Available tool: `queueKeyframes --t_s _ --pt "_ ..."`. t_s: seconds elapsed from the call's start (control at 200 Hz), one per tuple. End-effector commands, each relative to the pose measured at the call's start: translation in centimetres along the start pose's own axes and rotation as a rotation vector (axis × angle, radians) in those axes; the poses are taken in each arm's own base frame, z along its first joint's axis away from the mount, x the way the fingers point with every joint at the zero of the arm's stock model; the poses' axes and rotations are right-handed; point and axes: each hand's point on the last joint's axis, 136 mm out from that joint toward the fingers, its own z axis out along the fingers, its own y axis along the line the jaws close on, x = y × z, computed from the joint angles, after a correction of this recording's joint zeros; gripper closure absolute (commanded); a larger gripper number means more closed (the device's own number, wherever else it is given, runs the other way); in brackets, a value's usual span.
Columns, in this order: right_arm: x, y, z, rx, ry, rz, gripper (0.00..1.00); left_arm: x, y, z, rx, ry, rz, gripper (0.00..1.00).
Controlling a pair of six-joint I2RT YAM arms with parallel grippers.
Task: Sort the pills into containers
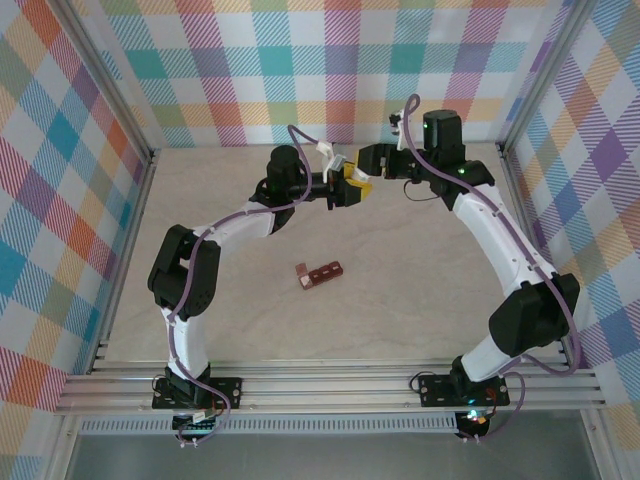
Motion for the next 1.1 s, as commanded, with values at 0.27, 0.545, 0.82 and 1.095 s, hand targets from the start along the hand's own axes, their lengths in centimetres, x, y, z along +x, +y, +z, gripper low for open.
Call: queueKeyframes --t_s 0.27,0.545,0.82,1.095 --pt "1.6 -0.7 0.7 0.12 -0.01 0.062 0.61 -0.4 -0.3 -0.6 0.019 -0.012 0.035 1.0" --pt "4.8 -2.4 1.3 0.372 -0.113 0.214 0.61 -0.5 -0.3 -0.5 0.02 -0.018 0.033 1.0" --pt "4.7 -1.3 1.7 0.385 -0.146 0.191 0.54 -0.4 -0.2 -0.5 0.016 -0.018 0.031 1.0" --pt "1.2 1.2 -0.4 0.329 -0.158 0.065 0.27 -0.3 -0.1 -0.4 0.017 -0.016 0.029 1.0"
